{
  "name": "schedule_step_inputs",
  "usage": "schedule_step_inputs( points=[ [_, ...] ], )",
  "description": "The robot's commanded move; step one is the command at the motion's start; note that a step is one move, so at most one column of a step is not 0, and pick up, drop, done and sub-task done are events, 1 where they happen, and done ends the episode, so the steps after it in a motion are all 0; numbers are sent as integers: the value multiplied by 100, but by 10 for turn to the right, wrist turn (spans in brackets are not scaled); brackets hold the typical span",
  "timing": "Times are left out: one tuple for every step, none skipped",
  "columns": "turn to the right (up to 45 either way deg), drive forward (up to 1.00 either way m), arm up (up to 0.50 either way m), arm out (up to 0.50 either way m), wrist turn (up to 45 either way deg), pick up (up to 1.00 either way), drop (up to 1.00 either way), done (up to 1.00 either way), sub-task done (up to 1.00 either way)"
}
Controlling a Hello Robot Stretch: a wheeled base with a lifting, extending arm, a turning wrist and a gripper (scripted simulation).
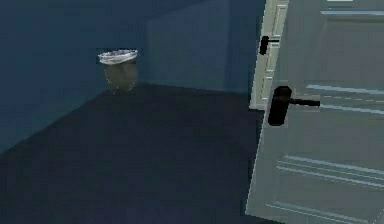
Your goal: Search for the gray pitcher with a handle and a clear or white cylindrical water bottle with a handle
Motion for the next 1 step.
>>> schedule_step_inputs(
  points=[
    [0,5,0,0,0,0,0,0,0]
  ],
)
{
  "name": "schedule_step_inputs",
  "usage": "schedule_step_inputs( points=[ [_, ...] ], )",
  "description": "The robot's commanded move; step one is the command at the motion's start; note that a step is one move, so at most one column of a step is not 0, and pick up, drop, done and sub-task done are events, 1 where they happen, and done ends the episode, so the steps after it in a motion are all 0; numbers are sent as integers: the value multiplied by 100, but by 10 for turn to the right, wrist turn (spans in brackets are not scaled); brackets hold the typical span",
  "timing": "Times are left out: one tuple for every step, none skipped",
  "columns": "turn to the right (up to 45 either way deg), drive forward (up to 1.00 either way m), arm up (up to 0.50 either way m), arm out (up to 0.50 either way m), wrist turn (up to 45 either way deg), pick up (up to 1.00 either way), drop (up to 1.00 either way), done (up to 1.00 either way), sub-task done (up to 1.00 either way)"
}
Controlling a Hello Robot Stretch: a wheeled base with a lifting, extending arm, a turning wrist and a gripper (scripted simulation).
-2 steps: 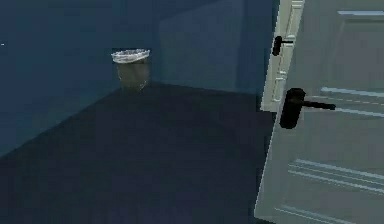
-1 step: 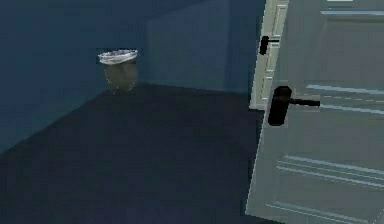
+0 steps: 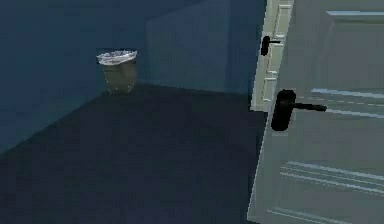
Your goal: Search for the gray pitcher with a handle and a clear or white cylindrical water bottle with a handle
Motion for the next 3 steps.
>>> schedule_step_inputs(
  points=[
    [-150,0,0,0,0,0,0,0,0],
    [0,85,0,0,0,0,0,0,0],
    [330,0,0,0,0,0,0,0,0]
  ],
)
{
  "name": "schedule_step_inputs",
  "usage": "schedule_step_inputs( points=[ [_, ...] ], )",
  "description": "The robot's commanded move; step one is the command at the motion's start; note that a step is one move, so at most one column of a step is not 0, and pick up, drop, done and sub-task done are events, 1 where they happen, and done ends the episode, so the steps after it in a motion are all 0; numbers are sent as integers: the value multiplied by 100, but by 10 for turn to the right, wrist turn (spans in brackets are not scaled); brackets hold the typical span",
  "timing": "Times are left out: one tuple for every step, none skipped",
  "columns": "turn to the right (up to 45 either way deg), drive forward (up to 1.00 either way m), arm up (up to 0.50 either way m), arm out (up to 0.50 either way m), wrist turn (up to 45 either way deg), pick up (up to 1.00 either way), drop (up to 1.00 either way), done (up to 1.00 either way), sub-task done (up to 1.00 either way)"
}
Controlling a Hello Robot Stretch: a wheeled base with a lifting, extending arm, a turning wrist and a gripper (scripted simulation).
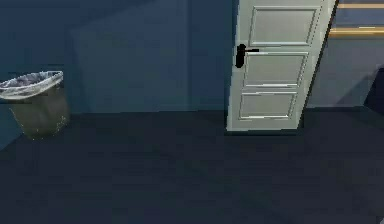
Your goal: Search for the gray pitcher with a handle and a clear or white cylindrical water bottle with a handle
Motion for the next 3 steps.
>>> schedule_step_inputs(
  points=[
    [0,70,0,0,0,0,0,0,0],
    [450,0,0,0,0,0,0,0,0],
    [210,0,0,0,0,0,0,0,0]
  ],
)
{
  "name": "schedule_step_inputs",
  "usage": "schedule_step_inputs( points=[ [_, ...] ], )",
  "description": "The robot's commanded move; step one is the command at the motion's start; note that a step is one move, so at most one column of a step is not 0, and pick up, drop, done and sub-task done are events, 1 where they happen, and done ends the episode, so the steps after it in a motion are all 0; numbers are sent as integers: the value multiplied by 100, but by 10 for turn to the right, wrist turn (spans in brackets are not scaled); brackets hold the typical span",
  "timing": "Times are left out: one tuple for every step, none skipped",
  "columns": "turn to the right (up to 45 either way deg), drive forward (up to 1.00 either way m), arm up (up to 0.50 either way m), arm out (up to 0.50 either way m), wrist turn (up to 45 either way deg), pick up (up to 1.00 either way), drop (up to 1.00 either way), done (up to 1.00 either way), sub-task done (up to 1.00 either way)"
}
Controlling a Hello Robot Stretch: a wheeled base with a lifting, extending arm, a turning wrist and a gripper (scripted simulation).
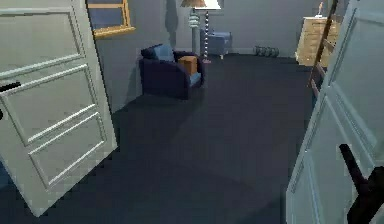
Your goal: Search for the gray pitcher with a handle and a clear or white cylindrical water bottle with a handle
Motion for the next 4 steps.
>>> schedule_step_inputs(
  points=[
    [0,100,0,0,0,0,0,0,0],
    [90,0,0,0,0,0,0,0,0],
    [0,5,0,0,0,0,0,0,0],
    [60,0,0,0,0,0,0,0,0]
  ],
)
